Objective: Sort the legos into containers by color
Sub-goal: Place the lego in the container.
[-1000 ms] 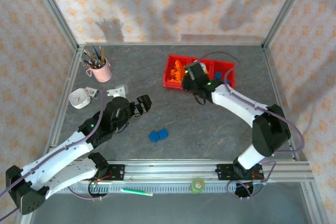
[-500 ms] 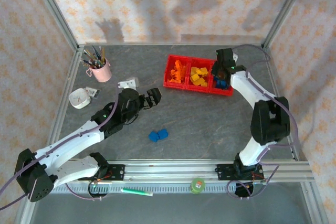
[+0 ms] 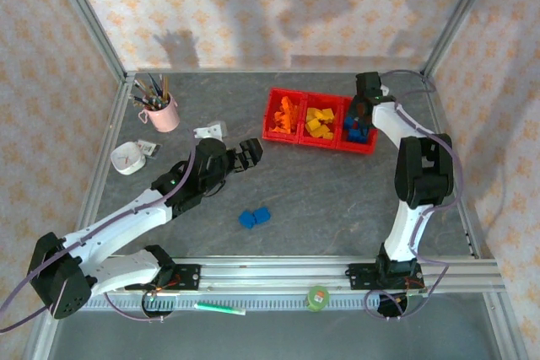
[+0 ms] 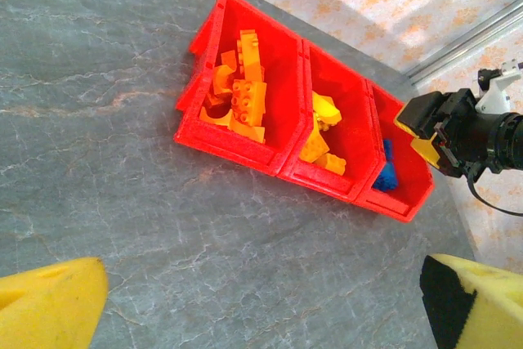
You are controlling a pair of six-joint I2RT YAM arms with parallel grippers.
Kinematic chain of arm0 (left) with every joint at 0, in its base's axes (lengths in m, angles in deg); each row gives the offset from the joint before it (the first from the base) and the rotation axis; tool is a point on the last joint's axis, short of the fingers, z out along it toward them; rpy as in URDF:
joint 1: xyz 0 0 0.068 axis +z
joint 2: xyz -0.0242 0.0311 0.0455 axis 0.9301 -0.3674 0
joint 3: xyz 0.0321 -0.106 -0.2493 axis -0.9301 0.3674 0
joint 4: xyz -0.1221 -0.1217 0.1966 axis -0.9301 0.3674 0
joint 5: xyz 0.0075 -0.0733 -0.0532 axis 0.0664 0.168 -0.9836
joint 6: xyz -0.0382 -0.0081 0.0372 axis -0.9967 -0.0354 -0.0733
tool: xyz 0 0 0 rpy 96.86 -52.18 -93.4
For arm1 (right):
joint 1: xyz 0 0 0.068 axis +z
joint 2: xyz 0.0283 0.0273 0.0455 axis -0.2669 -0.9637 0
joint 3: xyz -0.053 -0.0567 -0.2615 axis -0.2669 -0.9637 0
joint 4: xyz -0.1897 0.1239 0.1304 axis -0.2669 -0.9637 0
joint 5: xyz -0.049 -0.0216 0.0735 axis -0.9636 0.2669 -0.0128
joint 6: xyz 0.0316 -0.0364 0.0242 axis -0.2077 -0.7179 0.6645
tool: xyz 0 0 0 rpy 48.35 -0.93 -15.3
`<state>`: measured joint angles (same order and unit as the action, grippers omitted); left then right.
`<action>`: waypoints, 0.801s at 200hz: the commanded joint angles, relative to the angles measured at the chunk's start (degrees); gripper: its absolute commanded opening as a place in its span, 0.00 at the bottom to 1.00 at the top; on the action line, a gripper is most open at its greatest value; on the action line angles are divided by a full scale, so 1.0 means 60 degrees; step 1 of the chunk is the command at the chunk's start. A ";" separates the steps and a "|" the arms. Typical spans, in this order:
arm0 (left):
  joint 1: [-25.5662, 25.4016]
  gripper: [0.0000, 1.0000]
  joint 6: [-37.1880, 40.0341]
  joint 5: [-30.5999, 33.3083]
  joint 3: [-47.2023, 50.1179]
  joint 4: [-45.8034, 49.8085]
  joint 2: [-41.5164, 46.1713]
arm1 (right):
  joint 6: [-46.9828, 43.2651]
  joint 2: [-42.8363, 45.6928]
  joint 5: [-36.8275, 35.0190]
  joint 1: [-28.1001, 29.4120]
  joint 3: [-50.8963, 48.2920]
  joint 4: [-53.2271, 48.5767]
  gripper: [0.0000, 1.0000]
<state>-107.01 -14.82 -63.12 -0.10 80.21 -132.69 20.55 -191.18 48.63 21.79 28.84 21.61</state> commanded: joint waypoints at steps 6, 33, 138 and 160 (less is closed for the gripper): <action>0.0070 0.99 0.0195 -0.0138 -0.0359 -0.0206 0.0038 | -0.0132 0.0664 0.0251 0.0173 0.0156 -0.0162 0.56; 0.0070 0.99 0.0180 -0.0046 -0.0232 0.0015 0.0326 | -0.0252 0.1627 0.0495 0.0860 -0.0547 -0.0053 0.60; 0.0129 0.99 -0.0211 0.0770 0.1060 0.2316 0.3045 | 0.1543 0.3991 -0.0099 0.5696 -0.3611 -0.0779 0.74; 0.0134 0.99 -0.0329 0.0834 0.1347 0.2651 0.3654 | 0.2332 0.3763 -0.0562 0.6842 -0.3713 -0.1129 0.76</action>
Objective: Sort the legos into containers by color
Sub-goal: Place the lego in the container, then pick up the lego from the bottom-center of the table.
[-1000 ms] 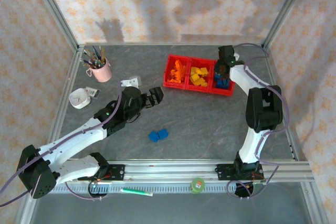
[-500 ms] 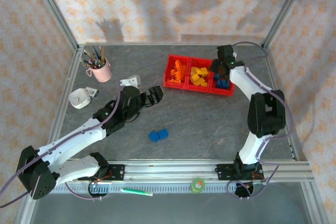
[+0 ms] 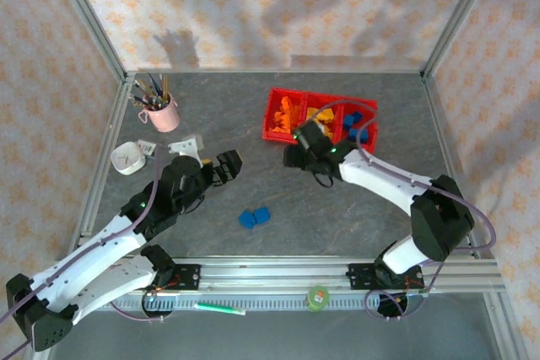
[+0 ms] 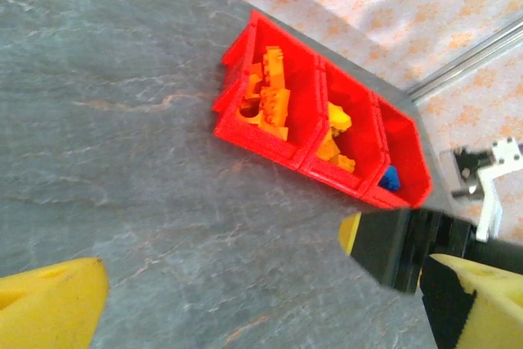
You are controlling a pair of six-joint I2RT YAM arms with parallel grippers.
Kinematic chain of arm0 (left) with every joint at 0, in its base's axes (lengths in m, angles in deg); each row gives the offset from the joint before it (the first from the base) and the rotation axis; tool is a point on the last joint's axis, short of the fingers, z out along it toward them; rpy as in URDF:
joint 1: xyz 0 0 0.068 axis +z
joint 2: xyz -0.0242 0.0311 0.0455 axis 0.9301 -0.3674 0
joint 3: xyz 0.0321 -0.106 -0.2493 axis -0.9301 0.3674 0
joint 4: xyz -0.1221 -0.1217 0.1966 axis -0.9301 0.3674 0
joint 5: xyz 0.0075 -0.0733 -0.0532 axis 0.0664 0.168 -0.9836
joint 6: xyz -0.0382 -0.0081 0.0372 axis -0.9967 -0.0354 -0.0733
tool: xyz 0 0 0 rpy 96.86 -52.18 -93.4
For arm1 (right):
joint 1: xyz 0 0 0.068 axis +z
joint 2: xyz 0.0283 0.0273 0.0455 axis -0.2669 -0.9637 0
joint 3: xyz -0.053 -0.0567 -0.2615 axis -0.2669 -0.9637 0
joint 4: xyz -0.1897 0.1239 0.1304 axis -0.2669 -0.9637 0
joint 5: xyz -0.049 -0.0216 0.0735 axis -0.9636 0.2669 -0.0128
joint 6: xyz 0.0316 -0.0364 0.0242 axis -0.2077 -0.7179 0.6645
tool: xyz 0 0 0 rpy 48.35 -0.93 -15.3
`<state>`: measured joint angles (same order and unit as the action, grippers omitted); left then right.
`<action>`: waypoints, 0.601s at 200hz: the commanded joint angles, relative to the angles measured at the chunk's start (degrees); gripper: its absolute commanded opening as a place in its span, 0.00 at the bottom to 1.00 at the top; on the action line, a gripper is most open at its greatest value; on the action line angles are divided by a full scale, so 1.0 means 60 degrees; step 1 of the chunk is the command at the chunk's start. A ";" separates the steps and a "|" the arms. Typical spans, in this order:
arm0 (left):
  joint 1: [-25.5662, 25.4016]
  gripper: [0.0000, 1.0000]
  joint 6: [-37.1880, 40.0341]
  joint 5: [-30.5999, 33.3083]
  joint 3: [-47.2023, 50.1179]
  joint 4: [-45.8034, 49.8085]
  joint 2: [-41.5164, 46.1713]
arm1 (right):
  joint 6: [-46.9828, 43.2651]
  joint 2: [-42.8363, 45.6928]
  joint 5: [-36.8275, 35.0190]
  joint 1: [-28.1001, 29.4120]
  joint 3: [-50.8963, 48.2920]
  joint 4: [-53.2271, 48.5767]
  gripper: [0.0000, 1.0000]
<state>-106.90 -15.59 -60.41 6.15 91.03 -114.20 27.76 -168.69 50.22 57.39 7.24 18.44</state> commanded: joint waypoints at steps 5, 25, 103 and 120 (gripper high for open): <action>0.0111 0.99 -0.0232 0.0402 0.0369 0.0917 0.0689 | 0.1349 -0.0042 -0.0978 0.1142 -0.0100 -0.0700 0.77; 0.0111 0.99 -0.0306 0.0459 0.0514 0.1198 0.1020 | 0.2080 -0.0240 -0.1066 0.2097 -0.0178 -0.0679 0.79; 0.0111 0.99 -0.0396 0.0568 0.0782 0.1562 0.1541 | 0.2821 -0.1669 -0.0326 0.3820 0.0164 -0.0001 0.82; 0.0112 0.99 -0.0424 0.0560 0.0821 0.1535 0.1604 | 0.2907 -0.1958 -0.0268 0.3843 0.0237 0.0154 0.82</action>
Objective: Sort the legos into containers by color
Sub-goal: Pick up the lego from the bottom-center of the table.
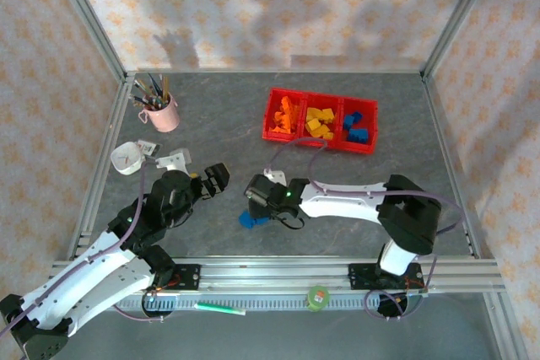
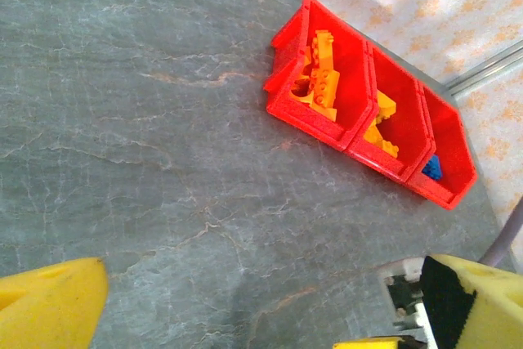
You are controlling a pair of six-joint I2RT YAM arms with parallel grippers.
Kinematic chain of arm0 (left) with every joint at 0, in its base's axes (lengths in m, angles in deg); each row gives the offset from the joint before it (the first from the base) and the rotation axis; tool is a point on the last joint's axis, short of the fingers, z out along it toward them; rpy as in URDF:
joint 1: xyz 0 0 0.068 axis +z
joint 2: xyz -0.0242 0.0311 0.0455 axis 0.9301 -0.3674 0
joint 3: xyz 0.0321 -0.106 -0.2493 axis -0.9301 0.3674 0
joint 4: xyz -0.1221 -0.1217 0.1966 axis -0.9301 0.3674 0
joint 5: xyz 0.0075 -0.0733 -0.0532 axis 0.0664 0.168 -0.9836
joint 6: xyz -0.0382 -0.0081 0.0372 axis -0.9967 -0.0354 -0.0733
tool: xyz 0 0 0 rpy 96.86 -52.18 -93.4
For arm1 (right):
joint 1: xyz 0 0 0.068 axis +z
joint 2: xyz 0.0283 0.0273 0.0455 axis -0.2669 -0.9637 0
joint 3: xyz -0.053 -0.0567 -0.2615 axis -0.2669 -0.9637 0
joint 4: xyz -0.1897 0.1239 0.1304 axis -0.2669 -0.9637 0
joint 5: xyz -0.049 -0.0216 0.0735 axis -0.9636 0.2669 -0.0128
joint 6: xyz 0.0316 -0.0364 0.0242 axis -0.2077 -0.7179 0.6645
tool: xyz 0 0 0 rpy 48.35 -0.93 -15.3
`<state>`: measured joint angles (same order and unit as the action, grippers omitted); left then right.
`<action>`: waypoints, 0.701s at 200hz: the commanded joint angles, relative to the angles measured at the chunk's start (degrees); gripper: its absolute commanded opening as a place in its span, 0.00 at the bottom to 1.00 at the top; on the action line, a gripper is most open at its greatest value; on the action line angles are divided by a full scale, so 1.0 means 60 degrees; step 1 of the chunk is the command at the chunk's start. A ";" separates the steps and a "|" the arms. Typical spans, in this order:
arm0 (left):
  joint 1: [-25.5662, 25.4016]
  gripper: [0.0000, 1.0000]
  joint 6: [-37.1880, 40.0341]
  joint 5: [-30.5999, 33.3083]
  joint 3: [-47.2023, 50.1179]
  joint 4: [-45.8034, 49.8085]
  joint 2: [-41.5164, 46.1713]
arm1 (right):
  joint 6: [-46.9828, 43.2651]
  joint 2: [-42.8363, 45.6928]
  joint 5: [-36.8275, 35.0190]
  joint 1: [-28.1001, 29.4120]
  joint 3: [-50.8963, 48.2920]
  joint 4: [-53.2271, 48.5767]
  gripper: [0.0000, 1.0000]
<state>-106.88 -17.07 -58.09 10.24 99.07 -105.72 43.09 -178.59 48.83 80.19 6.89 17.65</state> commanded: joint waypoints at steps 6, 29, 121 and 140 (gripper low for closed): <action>0.0106 0.99 -0.0177 0.0181 0.0151 0.0193 0.0209 | 0.0376 -0.0387 -0.0060 0.0055 0.0318 0.0307 0.82; 0.0116 0.99 -0.0177 0.0239 0.0144 0.0276 0.0310 | 0.0377 -0.0510 -0.0129 0.0053 0.0310 0.0488 0.82; 0.0122 0.99 -0.0149 0.0233 0.0225 0.0020 0.0110 | 0.0605 -0.0234 -0.0728 -0.0098 -0.0158 0.0219 0.75; 0.0122 0.99 -0.0148 0.0102 0.0217 -0.0119 -0.0030 | 0.0655 -0.0060 -0.0825 -0.0192 -0.0315 0.0198 0.72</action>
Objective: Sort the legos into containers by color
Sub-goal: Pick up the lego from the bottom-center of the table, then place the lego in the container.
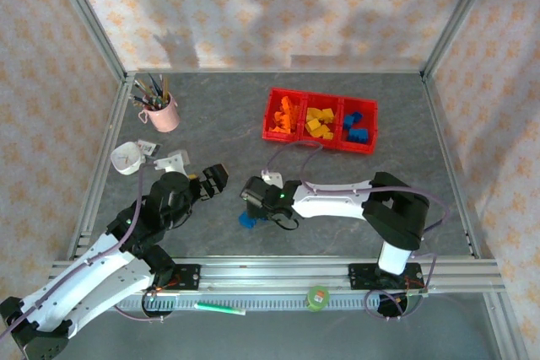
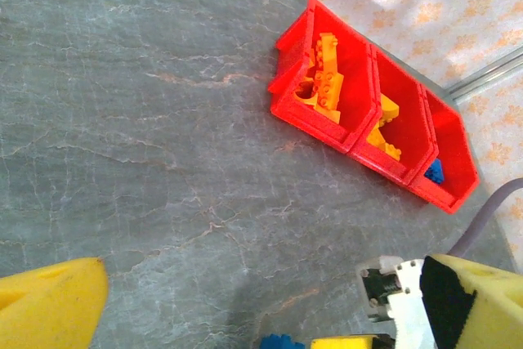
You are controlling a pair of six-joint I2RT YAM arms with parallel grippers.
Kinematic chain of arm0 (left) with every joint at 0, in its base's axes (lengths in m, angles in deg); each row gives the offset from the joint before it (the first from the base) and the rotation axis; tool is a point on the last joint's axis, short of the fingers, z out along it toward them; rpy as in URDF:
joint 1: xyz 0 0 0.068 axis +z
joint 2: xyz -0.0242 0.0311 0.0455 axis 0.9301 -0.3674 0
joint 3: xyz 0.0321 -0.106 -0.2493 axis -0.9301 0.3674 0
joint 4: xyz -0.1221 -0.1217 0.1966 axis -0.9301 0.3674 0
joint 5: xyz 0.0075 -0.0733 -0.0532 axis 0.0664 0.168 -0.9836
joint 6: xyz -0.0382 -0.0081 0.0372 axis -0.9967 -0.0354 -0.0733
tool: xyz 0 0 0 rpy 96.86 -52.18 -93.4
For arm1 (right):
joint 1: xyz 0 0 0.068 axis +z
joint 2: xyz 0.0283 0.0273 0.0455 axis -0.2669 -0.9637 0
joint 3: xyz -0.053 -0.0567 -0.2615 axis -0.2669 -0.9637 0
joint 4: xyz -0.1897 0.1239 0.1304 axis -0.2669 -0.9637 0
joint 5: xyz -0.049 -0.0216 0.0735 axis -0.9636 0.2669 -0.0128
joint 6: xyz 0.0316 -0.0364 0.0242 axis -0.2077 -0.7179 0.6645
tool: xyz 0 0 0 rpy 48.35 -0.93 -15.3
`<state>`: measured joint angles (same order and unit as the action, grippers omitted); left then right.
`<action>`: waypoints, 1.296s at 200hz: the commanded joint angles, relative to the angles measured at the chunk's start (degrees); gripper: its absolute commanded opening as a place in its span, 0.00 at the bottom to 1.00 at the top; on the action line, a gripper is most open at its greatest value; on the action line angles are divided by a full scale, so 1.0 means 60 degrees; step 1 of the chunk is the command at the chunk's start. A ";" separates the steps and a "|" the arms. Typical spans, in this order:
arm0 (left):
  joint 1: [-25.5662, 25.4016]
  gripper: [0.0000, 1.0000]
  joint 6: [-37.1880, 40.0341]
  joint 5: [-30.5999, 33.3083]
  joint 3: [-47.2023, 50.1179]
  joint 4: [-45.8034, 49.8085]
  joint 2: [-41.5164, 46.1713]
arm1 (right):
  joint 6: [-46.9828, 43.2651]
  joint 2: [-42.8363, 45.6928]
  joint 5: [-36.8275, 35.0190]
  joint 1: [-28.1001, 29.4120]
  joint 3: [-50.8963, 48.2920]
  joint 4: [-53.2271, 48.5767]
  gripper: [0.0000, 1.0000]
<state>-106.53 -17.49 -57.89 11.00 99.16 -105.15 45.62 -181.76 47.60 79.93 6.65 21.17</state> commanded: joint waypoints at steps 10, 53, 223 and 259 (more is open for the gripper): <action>0.0065 0.99 -0.0079 0.0031 0.0079 -0.0199 -0.0202 | 0.0169 0.0432 -0.0546 -0.0160 -0.0258 -0.0360 0.72; 0.0063 0.99 -0.0082 0.0009 -0.0013 -0.0230 -0.0274 | 0.0159 -0.0040 -0.0351 -0.0142 -0.0130 -0.0211 0.67; 0.0063 0.99 0.0016 -0.0900 -0.0165 -0.1273 -0.0877 | -0.0509 0.1787 -0.0926 -0.1481 -0.0616 -0.0533 0.32; 0.0052 0.99 0.0112 -0.1419 -0.0335 -0.2170 -0.1783 | -0.1524 0.2970 -0.1110 -0.3534 -0.0637 -0.0704 0.32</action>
<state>-106.53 -17.38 -63.12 10.85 92.12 -113.09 41.60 -168.84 44.63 65.81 3.40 19.27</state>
